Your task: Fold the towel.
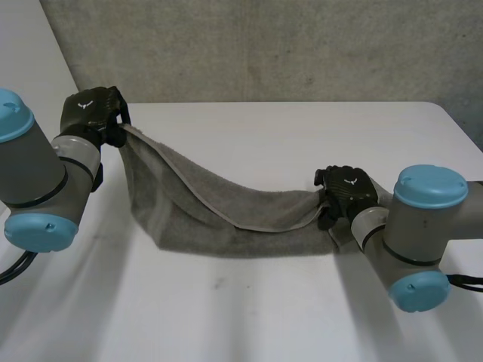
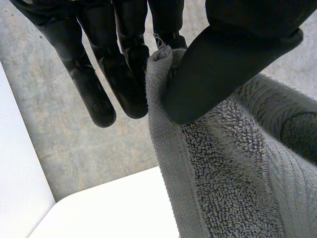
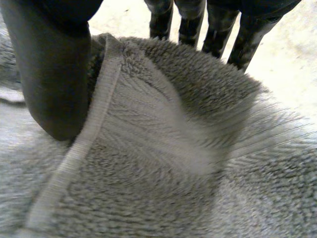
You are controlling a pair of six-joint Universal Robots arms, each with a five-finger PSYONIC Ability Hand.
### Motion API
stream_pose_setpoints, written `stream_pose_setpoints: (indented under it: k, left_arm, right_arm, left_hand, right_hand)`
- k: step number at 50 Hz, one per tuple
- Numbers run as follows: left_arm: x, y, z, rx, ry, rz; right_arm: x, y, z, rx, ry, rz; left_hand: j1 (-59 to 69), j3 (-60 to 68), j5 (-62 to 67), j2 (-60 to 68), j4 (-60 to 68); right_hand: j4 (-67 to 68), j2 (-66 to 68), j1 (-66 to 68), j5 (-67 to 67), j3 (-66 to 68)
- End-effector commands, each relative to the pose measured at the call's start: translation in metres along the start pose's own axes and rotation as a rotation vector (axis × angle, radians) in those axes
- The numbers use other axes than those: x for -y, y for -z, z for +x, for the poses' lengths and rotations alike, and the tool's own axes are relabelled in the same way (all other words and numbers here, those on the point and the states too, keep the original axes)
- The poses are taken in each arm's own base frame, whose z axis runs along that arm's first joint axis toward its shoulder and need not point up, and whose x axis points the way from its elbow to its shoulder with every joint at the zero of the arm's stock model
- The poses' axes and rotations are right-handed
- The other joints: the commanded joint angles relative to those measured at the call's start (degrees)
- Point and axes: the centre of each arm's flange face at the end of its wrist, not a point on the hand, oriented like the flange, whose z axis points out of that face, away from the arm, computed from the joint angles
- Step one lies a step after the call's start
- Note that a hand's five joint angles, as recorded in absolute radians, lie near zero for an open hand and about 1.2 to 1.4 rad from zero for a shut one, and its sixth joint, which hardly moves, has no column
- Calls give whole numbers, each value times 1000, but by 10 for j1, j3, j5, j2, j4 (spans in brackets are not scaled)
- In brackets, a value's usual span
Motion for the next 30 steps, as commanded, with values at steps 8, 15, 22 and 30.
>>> stream_pose_setpoints:
  k: [8, 15, 22, 30]
  left_arm:
    - [-3, 1, -2, 5, 2, -9]
    - [-3, 0, -4, 12, 3, -11]
    - [-4, 0, -4, 12, 3, -12]
    - [-4, 0, -5, 13, 3, -14]
  right_arm:
    - [19, -4, 19, -177, 47, 114]
    - [25, -2, 23, -181, 48, 110]
    - [13, -2, 21, -160, 50, 40]
    - [14, -1, 29, -179, 43, 24]
  left_hand:
    - [109, 103, 107, 102, 102]
    - [109, 103, 107, 102, 102]
    - [109, 103, 107, 102, 102]
    - [109, 103, 107, 102, 102]
  right_hand:
    - [200, 194, 196, 192, 193]
    - [-6, -12, -11, -15, -14]
    - [32, 26, 27, 23, 24]
    - [447, 442, 443, 439, 440]
